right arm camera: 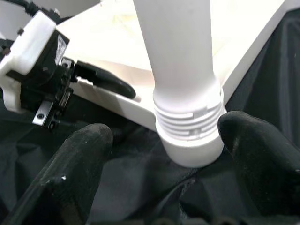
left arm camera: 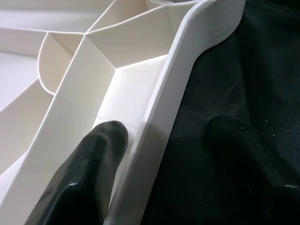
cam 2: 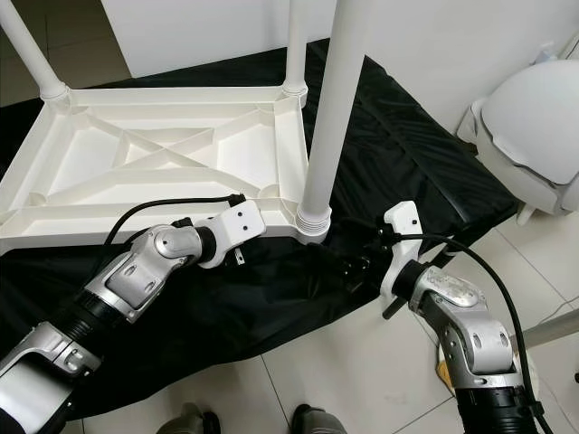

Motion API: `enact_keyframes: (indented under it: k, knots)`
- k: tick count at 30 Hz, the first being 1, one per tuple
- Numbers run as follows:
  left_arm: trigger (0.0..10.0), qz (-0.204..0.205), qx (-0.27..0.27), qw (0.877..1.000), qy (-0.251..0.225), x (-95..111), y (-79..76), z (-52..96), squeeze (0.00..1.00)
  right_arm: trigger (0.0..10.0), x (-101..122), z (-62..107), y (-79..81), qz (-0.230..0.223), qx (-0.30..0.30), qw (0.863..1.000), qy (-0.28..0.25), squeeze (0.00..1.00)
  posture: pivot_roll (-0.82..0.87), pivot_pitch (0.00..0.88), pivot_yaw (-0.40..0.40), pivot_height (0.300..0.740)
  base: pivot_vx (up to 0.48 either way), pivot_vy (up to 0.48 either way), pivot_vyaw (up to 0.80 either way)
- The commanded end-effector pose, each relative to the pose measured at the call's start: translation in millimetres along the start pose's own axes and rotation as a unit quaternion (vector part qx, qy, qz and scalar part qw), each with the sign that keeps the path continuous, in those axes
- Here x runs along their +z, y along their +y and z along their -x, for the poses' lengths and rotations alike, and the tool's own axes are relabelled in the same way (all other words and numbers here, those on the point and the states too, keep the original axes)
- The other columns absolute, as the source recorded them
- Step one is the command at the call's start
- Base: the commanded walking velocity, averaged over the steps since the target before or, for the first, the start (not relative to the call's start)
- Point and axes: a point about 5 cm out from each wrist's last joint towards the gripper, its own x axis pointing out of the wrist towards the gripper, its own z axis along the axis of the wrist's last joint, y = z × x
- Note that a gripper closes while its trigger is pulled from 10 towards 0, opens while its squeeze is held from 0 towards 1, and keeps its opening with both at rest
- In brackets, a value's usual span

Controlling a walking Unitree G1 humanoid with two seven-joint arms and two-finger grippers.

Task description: Building children table

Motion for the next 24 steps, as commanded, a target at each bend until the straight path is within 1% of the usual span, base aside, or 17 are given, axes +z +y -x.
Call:
enact_keyframes:
  k: [1,2,4,6,9,12,13,14,15,17,19,20,21,22,23,24]
  knots:
    - [10.0,0.014,-0.125,0.992,0.01,-6.2,-26.4,-4.2,0.0,10.0,-2.8,-1.3,-0.8,0.009,-0.006,1.0,0.003,0.0,-0.13,0.141,0.05,0.74,0.0,0.0,0.0]
    - [10.0,0.014,-0.125,0.992,0.01,-6.2,-26.4,-4.2,0.0,10.0,-2.8,-1.3,-0.8,0.009,-0.006,1.0,0.003,0.0,-0.13,0.141,0.05,0.74,0.0,0.0,0.0]
    - [10.0,0.025,-0.111,0.994,0.008,-3.2,-25.9,-6.0,0.0,10.0,-1.2,-3.4,-5.5,0.024,-0.034,0.999,-0.01,0.0,-0.12,0.14,0.045,0.74,0.0,0.0,0.0]
    - [10.0,0.025,-0.111,0.994,0.008,-3.2,-25.9,-6.0,0.0,10.0,-1.2,-3.4,-5.5,0.024,-0.034,0.999,-0.01,0.0,-0.12,0.14,0.045,0.74,0.0,0.0,0.0]
    - [10.0,0.032,-0.086,0.996,-0.002,3.6,-21.2,-8.2,0.0,10.0,2.9,-13.4,-12.6,0.023,-0.074,0.996,-0.037,0.0,-0.11,0.135,0.028,0.74,0.0,0.0,0.0]
    - [10.0,0.037,-0.08,0.996,-0.004,5.2,-20.0,-8.7,0.0,10.0,4.6,-17.1,-14.3,0.022,-0.081,0.995,-0.046,0.0,-0.11,0.133,0.022,0.74,0.0,0.0,0.0]
    - [10.0,0.039,-0.076,0.996,-0.007,7.0,-19.4,-9.3,0.0,10.0,6.4,-21.0,-15.8,0.018,-0.089,0.994,-0.055,0.0,-0.1,0.13,0.014,0.74,0.0,0.0,0.0]
    - [10.0,0.041,-0.073,0.996,-0.01,8.8,-19.0,-9.5,0.0,10.0,7.3,-25.9,-15.9,0.015,-0.09,0.994,-0.06,0.0,-0.1,0.128,0.011,0.74,0.0,0.0,0.0]
    - [10.0,0.041,-0.073,0.996,-0.01,8.8,-19.0,-9.5,0.0,10.0,7.3,-25.9,-15.9,0.015,-0.09,0.994,-0.06,0.0,-0.1,0.128,0.011,0.74,0.0,0.0,0.0]
    - [10.0,0.04,-0.07,0.997,-0.014,11.1,-18.4,-9.7,0.0,10.0,7.0,-33.7,-14.9,0.012,-0.088,0.994,-0.064,0.0,-0.1,0.124,0.005,0.74,0.0,0.0,0.0]
    - [10.0,0.04,-0.07,0.997,-0.014,11.1,-18.4,-9.7,0.0,10.0,7.0,-33.7,-14.9,0.012,-0.088,0.994,-0.064,0.0,-0.1,0.124,0.005,0.74,0.0,0.0,0.0]
    - [10.0,0.04,-0.068,0.997,-0.014,11.7,-17.9,-9.8,0.0,10.0,5.9,-37.6,-14.0,0.012,-0.084,0.994,-0.064,0.0,-0.09,0.123,0.004,0.74,0.0,0.0,0.0]
    - [10.0,0.04,-0.063,0.997,-0.015,12.6,-16.5,-9.6,0.0,10.0,4.7,-42.9,-12.9,0.015,-0.081,0.995,-0.061,0.0,-0.09,0.123,0.0,0.74,0.0,0.0,0.0]
    - [10.0,0.04,-0.063,0.997,-0.015,12.6,-16.5,-9.6,0.0,10.0,4.7,-42.9,-12.9,0.015,-0.081,0.995,-0.061,0.0,-0.09,0.123,0.0,0.74,0.0,0.0,0.0]
    - [10.0,0.041,-0.057,0.997,-0.014,13.4,-14.3,-9.0,0.0,10.0,2.6,-50.2,-10.8,0.024,-0.068,0.996,-0.058,0.0,-0.09,0.123,-0.002,0.74,0.0,0.0,0.0]
    - [10.0,0.041,-0.057,0.997,-0.014,13.4,-14.3,-9.0,0.0,10.0,2.6,-50.2,-10.8,0.024,-0.068,0.996,-0.058,0.0,-0.09,0.123,-0.002,0.74,0.0,0.0,0.0]
